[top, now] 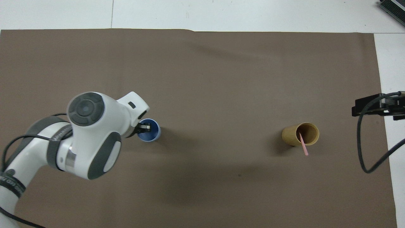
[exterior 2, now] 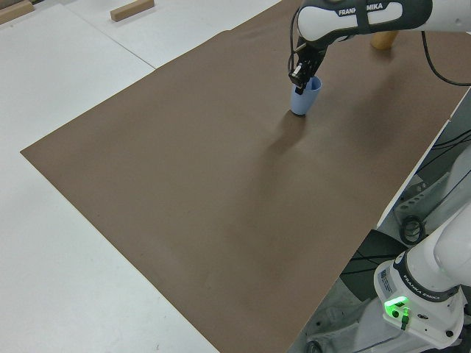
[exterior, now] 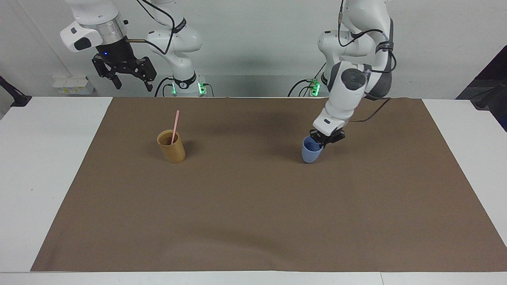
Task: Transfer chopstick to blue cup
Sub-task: 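Grasp the blue cup with the left gripper and slide it toward the center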
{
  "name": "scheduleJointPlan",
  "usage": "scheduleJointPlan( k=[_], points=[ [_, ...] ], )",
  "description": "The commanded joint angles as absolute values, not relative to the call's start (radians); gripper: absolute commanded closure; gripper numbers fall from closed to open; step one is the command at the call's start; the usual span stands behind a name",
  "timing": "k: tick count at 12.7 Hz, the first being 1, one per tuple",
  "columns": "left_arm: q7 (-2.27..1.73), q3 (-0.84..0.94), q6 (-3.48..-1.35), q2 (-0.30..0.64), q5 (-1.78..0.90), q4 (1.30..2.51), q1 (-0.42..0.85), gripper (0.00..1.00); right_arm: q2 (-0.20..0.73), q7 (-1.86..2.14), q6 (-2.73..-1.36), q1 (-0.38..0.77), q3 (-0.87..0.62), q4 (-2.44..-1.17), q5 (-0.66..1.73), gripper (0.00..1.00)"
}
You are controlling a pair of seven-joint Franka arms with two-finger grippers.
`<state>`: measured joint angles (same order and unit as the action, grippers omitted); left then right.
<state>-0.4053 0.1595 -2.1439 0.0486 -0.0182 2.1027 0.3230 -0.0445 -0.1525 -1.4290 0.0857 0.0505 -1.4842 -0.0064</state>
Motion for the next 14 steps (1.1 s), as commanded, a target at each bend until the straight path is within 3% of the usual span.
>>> scheduleJointPlan(
  k=[1, 7, 9, 14],
  points=[
    [-0.507, 0.137, -2.164, 0.031, -0.021, 2.103, 0.417, 1.00, -0.057, -0.135, -1.419, 0.077, 0.052, -1.491, 0.015, 0.00],
    [-0.525, 0.138, -2.151, 0.041, -0.023, 2.109, 0.448, 1.00, -0.057, -0.127, -1.413, 0.061, 0.064, -1.493, 0.014, 0.00],
    [-0.525, 0.138, -2.146, 0.037, -0.023, 2.117, 0.446, 0.97, -0.101, -0.141, -1.463, 0.057, 0.066, -1.579, 0.014, 0.00],
    [-0.529, 0.138, -2.148, 0.038, -0.025, 2.112, 0.443, 0.32, -0.123, -0.198, -1.601, 0.074, 0.054, -1.739, 0.012, 0.00]
  ],
)
